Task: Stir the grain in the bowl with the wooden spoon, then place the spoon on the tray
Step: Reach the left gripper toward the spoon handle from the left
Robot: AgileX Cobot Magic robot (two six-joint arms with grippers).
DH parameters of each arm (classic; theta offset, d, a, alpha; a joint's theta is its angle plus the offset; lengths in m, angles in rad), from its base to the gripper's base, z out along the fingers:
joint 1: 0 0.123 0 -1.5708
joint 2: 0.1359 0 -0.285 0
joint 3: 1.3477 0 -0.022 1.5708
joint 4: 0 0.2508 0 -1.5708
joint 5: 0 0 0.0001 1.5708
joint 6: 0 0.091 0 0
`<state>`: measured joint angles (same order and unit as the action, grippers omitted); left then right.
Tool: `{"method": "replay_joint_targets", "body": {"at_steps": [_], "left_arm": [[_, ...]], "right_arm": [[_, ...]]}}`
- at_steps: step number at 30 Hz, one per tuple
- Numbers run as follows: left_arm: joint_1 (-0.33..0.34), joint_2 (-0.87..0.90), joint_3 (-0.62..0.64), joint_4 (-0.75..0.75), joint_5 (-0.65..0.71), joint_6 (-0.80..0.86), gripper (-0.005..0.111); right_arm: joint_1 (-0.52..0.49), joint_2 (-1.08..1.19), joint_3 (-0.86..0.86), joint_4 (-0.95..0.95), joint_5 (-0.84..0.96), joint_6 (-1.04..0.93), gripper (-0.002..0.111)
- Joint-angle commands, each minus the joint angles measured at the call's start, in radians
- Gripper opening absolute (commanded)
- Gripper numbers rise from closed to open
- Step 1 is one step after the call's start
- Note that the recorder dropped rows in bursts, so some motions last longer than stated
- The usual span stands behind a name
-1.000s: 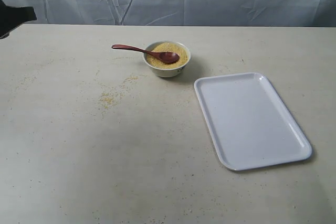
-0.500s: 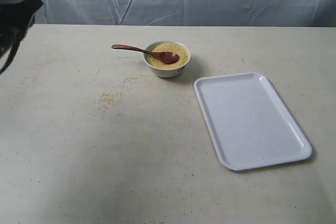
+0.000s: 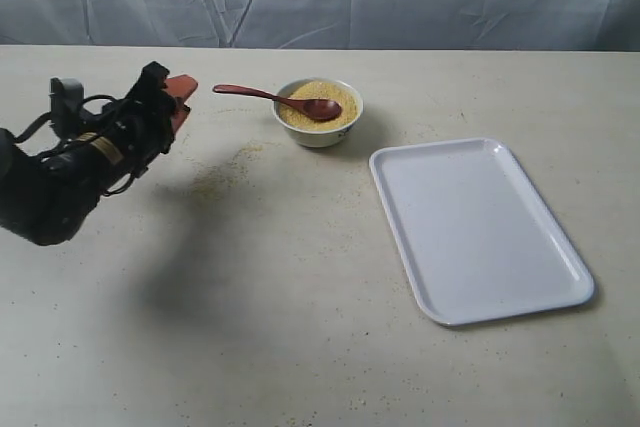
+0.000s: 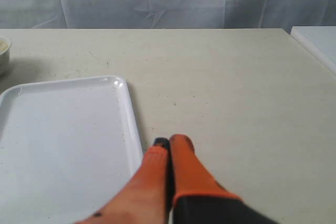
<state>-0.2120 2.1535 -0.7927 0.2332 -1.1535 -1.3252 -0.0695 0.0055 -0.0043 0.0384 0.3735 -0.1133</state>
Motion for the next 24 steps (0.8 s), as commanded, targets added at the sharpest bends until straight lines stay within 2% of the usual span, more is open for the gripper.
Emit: {"method": "replay_joint_targets", "body": {"at_steps": [1,4,8,18,21,24], "left_arm": [[-0.072,0.061,-0.101,-0.060,0.067,-0.031,0.069],[-0.093,0.092,-0.167,-0.054,0.117,-0.036,0.077],[-0.101,0.120,-0.241,-0.061,0.230,-0.060,0.078],[-0.101,0.185,-0.361,-0.038,0.264,-0.062,0.077],[-0.101,0.188,-0.361,-0.030,0.260,-0.062,0.074],[-0.101,0.188,-0.361,-0.021,0.224,-0.058,0.060]], "right_arm": [[0.001,-0.006,0.004,0.004,-0.012,0.000,-0.001],[0.001,-0.006,0.004,0.004,-0.012,0.000,-0.001],[0.001,-0.006,0.004,0.004,-0.012,0.000,-0.001],[0.001,-0.006,0.004,0.004,-0.012,0.000,-0.001],[0.001,-0.006,0.004,0.004,-0.012,0.000,-0.001],[0.001,-0.006,0.004,0.004,-0.012,0.000,-0.001]]}}
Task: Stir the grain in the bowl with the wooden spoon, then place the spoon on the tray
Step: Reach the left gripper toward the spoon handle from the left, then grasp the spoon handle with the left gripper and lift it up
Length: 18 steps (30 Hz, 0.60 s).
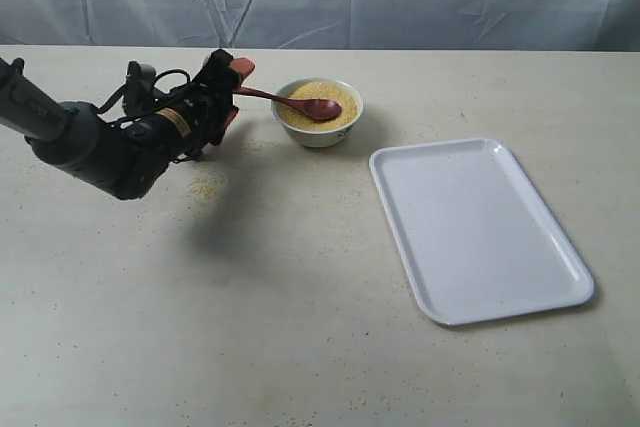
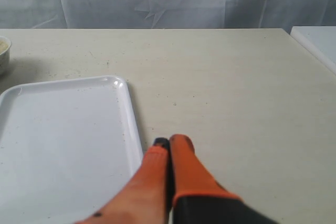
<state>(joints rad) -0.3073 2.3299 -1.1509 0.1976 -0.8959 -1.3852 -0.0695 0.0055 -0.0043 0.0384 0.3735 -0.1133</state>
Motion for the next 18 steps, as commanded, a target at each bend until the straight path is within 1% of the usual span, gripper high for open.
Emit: {"method": "replay_joint_targets", "body": {"at_steps": [1,3,6,10,16,18], "left_arm": [[-0.006,0.011,-0.003,0.025,-0.046,0.002,0.054],[-0.006,0.011,-0.003,0.031,-0.057,0.007,0.044],[-0.006,0.011,-0.003,0.023,-0.057,0.009,0.032],[-0.006,0.011,-0.003,0.023,-0.080,0.009,0.018],[-0.006,0.011,-0.003,0.027,-0.190,0.009,0.001],[-0.004,0.011,-0.003,0.030,-0.253,0.009,0.000]], "right_arm": [[0.001,-0.006,0.004,0.004,-0.012,0.000,-0.001],[0.001,-0.006,0.004,0.004,-0.012,0.000,-0.001],[0.001,-0.006,0.004,0.004,-0.012,0.000,-0.001],[0.001,-0.006,0.004,0.004,-0.012,0.000,-0.001],[0.001,-0.006,0.004,0.004,-0.012,0.000,-0.001],[0.001,-0.006,0.004,0.004,-0.012,0.000,-0.001]]}}
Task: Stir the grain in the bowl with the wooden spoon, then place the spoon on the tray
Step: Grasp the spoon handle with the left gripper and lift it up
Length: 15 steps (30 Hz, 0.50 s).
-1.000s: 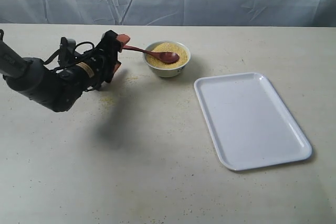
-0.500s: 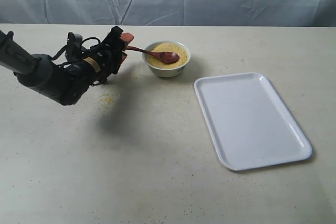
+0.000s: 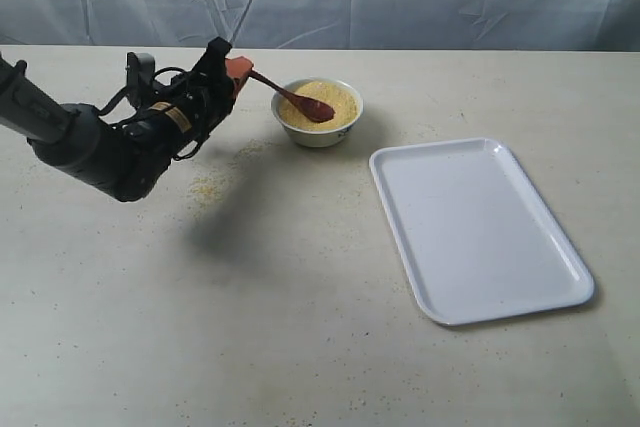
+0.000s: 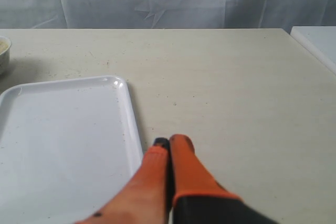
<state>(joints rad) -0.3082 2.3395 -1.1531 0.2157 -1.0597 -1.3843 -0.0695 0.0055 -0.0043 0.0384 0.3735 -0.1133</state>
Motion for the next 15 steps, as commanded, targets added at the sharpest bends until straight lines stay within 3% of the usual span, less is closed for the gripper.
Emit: {"method": "replay_joint_targets", "body": {"at_steps": [1,10,15], "left_arm": [[-0.003,0.002,-0.001,0.012,-0.120,0.008,0.000],[-0.001,-0.019,-0.001,0.047,-0.161,0.004,0.000],[0.007,-0.074,-0.001,0.151,-0.161,0.018,0.000]], "right_arm": [[0.001,-0.006,0.004,0.004,-0.012,0.000,-0.001],[0.001,-0.006,0.004,0.004,-0.012,0.000,-0.001],[0.001,-0.006,0.004,0.004,-0.012,0.000,-0.001]]}}
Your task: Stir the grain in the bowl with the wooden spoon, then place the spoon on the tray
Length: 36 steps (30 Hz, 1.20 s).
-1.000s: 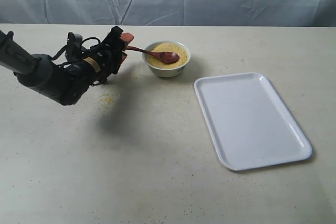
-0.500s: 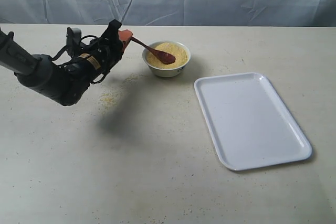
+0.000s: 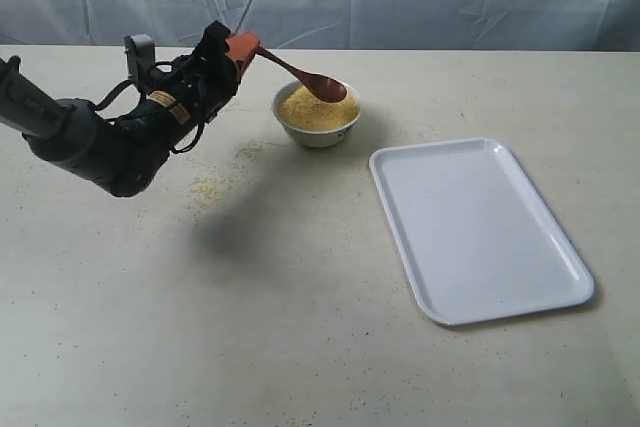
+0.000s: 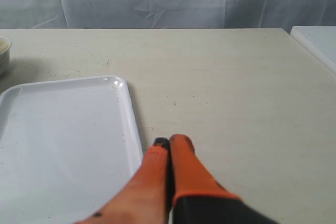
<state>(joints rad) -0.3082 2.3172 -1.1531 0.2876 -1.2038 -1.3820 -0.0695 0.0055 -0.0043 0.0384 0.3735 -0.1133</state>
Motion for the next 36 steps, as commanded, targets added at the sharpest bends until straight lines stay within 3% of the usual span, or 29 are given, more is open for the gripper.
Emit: {"method": "replay_joint_targets", "body": {"at_steps": [1,10,12,17,23,36], "left_arm": [[0.014,-0.070,-0.001,0.104,-0.017,0.015,0.000],[0.126,-0.315,-0.001,0.466,-0.017,0.006,0.000],[0.139,-0.383,-0.001,0.508,0.036,0.005,0.000],[0.141,-0.516,-0.001,0.533,0.209,0.019,0.000],[0.141,-0.545,-0.001,0.484,0.222,0.026,0.000],[0.139,-0.505,-0.001,0.648,0.304,0.054,0.000]], "right_arm": [[0.001,-0.006,0.004,0.004,-0.012,0.000,-0.001],[0.001,-0.006,0.004,0.004,-0.012,0.000,-0.001],[0.001,-0.006,0.004,0.004,-0.012,0.000,-0.001],[0.001,-0.006,0.004,0.004,-0.012,0.000,-0.001],[0.001,-0.006,0.004,0.004,-0.012,0.000,-0.001],[0.001,-0.006,0.004,0.004,-0.012,0.000,-0.001]]}}
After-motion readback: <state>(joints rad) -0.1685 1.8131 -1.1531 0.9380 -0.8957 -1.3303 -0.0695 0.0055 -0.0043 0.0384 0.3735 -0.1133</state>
